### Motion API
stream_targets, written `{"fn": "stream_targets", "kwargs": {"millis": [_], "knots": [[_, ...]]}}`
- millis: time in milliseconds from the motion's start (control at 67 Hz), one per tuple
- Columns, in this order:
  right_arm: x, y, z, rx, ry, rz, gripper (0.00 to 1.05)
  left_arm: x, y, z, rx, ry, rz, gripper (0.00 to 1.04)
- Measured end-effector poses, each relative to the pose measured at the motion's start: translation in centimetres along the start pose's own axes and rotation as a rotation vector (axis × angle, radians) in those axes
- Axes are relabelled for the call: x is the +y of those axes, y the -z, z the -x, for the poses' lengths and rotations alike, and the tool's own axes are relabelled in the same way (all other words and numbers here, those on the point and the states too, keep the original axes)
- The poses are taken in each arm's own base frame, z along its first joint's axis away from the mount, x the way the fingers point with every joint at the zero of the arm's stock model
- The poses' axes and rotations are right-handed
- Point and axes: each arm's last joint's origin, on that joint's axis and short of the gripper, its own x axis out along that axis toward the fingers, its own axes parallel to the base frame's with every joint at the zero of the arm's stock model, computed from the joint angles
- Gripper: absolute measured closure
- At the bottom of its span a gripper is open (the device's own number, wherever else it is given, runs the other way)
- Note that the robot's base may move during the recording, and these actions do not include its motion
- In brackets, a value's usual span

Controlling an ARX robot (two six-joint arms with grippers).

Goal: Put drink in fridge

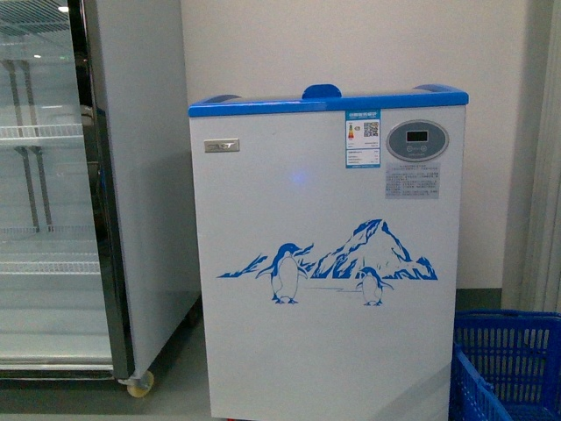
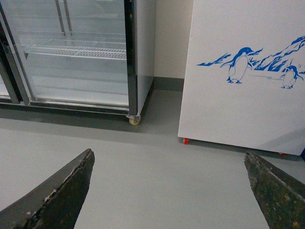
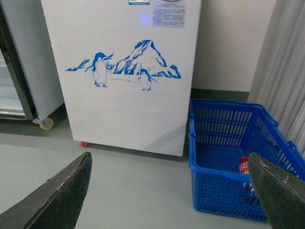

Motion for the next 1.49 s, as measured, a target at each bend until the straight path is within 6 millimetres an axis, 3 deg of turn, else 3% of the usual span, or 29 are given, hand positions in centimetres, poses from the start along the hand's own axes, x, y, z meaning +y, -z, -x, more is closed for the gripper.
{"fn": "stream_targets", "kwargs": {"millis": [1493], "knots": [[0.0,0.0,0.0,0.0,0.0,0.0,0.07,0.0,0.0,0.0,0.0,0.0,0.0,0.08]]}}
